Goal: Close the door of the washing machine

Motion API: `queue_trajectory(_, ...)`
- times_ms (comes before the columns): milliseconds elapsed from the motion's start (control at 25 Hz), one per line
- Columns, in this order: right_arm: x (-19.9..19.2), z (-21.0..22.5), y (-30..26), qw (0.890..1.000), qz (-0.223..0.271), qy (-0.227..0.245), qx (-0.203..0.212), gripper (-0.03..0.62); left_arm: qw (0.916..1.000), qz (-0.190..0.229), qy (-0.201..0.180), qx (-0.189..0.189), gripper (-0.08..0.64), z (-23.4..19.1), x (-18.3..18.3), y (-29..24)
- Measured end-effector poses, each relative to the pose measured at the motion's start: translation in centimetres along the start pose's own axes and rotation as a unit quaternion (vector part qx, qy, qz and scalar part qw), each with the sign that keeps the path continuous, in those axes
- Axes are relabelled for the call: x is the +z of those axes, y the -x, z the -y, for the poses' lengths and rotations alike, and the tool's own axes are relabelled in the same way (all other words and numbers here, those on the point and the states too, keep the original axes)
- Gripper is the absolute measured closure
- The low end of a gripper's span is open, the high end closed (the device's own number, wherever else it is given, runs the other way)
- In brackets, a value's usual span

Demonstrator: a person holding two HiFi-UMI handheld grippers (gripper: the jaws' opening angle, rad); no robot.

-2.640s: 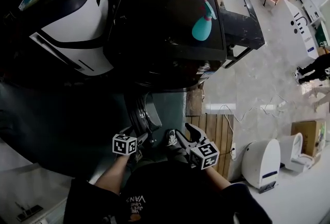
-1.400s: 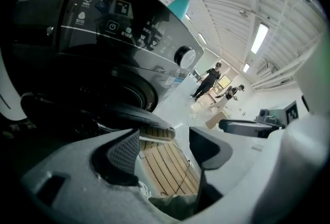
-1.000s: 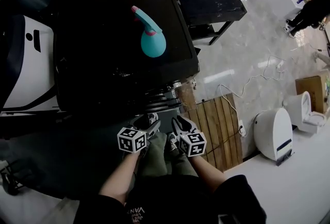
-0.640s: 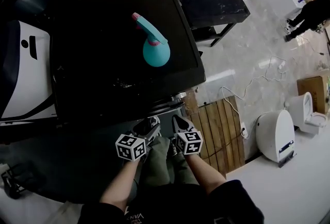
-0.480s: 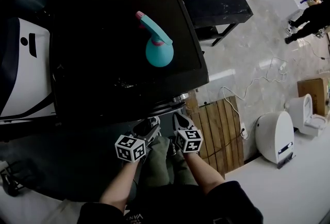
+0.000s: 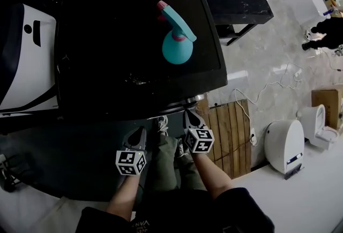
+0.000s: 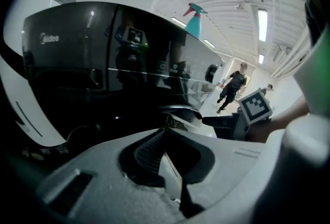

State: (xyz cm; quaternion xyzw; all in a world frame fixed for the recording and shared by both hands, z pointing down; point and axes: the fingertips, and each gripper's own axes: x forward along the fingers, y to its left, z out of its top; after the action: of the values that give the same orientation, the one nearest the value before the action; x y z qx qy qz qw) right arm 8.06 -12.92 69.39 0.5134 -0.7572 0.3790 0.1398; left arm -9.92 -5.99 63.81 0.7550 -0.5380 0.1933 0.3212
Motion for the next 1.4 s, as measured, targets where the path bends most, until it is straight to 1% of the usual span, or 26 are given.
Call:
queue_trajectory(80,0.3,-0.1,-0.2,1.0,-0.002,0.001,0.003,0.591,0.9994,0.008,0.001,0.034,0.552,-1.6,-0.1,0.7)
queue_trajectory(160,0.3,-0.2,-0.2,1.0,0.0,-0.004,0.008,0.591,0.9982,0.014,-0.001,0.059,0.552,-2.8,0.1,1.2)
queue_trajectory(320,0.2,0.0,-0.3,1.0,0.002,-0.006,0.008,0.591,0.9966,0.024,-0.003,0.078,0.552,-4.2,0.5,1.1)
queue_trajectory(480,0.2,0.0,-0.4,1.0,-0.005,0.005,0.012,0.589,0.9966,0.029,-0.008,0.077,0.552,-4.6,0.9,0.5)
queue_trajectory(680,0.2,0.0,-0.6,1.0,0.002,-0.001,0.008,0.589,0.9969,0.03,-0.02,0.07,0.552,-4.7,1.7,-0.3)
queue_trajectory(880,0.7,0.1,-1.2,1.0,0.001,0.012,0.0,0.589,0.9972,0.029,-0.016,0.068,0.552,-4.9,1.7,-0.6)
queue_trajectory(1280,0.7,0.0,-1.1,1.0,-0.008,0.024,0.008,0.591,0.9978,0.02,-0.02,0.059,0.551,-4.4,1.5,-0.5)
queue_trajectory(1400,1.1,-0.2,-0.9,0.999,-0.017,0.038,0.016,0.592,0.9977,0.025,-0.02,0.059,0.551,-4.1,1.6,0.2)
